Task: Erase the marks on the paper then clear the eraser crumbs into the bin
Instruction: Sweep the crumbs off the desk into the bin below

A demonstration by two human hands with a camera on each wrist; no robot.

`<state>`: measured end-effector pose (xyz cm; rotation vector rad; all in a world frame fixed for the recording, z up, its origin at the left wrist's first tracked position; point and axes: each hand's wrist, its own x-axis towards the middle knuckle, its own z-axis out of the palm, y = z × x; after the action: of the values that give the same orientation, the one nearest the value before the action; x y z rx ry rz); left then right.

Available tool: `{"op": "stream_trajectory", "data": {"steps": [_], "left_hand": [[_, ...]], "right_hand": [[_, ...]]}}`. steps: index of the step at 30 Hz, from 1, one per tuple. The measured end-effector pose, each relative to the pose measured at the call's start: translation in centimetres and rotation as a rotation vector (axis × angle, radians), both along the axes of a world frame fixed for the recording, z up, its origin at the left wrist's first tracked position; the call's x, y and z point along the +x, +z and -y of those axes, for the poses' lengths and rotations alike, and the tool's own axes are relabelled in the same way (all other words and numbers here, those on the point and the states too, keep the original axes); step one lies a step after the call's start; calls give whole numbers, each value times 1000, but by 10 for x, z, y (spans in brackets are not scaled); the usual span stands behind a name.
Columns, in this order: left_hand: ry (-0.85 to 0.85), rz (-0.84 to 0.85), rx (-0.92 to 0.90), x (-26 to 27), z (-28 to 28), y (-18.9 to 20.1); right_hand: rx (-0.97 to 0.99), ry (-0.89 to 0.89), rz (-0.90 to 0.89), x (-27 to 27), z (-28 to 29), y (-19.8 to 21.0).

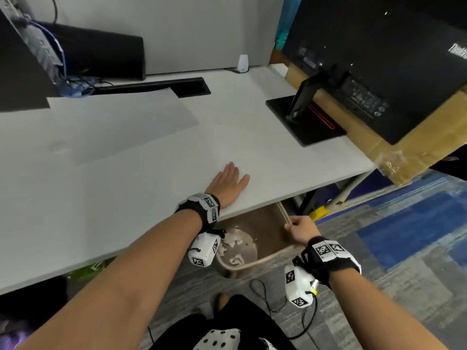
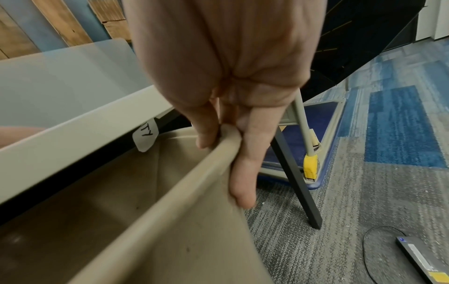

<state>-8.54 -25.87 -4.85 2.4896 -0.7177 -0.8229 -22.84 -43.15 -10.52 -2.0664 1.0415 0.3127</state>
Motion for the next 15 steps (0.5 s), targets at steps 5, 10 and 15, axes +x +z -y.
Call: {"op": "stream_trajectory", "data": {"steps": [5,10,15], "left_hand": [[-193,-34,-10,-31,1,4],[-164,-280,-191,-58,-17,9],[31,-376,-422,-63,-32,11]], "right_hand": [[-9,51,20,3,0,11],[-13,98,48,5,-9,24],[15,67,46,0,-16,22]]}}
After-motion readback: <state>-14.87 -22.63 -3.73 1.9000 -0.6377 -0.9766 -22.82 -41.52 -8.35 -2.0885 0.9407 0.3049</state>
